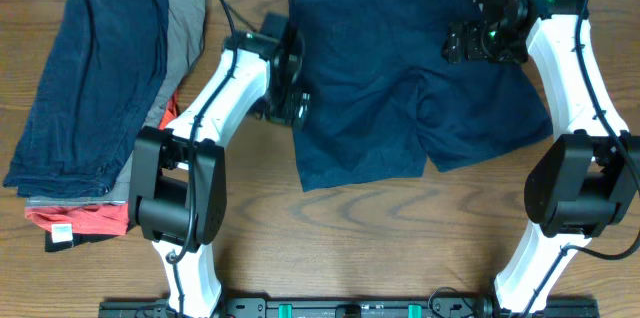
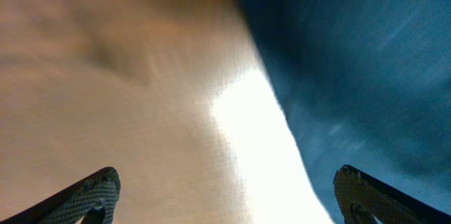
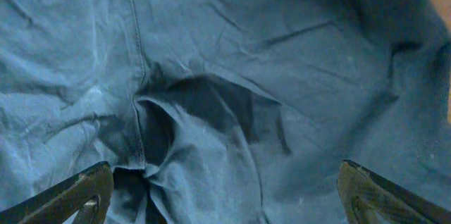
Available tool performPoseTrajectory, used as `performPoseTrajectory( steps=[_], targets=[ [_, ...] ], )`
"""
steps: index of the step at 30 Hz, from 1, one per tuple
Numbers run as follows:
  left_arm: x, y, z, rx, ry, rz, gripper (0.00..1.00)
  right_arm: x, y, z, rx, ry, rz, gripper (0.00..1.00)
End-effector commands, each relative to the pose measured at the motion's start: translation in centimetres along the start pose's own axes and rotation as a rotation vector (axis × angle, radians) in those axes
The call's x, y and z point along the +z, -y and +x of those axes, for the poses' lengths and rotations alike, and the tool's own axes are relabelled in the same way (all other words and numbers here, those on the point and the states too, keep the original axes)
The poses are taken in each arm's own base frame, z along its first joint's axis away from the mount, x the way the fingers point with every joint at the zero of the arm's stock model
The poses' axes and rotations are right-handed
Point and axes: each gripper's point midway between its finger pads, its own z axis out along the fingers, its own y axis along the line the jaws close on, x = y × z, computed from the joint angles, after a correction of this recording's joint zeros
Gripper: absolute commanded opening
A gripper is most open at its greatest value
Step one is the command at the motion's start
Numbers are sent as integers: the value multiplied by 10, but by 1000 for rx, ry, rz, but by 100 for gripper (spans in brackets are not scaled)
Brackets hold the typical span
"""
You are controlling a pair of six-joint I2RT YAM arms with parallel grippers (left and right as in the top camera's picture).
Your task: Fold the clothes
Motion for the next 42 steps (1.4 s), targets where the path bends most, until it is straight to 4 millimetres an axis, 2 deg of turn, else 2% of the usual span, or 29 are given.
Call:
performPoseTrajectory(
  steps=[1,4,9,17,19,23,24,27,29,31,37,42],
  targets=[
    [18,3,26,-18,-94,31,98,4,0,5,13,-20,-11,99],
    [26,21,40,35,-130,145,98,4,0,3,12,-15,-11,99],
    [34,45,47,135,-120,295,98,5,0,3,12,-15,-11,99],
    [52,57,61,144,-121,371,96,9,1,5,12,-16,-11,99],
    [54,65,65,134,-126,421,87,10,1,7,13,-22,-11,99],
    [58,73,73,88,-151,445,51,14,1,12,17,-37,-11,99],
    [58,74,75,79,-158,444,45,14,1,13,17,-40,-11,99],
    [59,77,77,54,-174,427,40,17,2,17,20,-53,-12,99],
    [62,75,78,31,-185,380,28,18,2,19,26,-60,-12,98],
    [65,67,80,-4,-198,308,6,18,2,20,28,-63,-13,97],
    [68,20,87,-126,-226,64,6,18,2,22,30,-72,-12,95],
    [50,-16,82,-236,-172,-5,6,18,2,27,34,-91,-11,94]
  ],
)
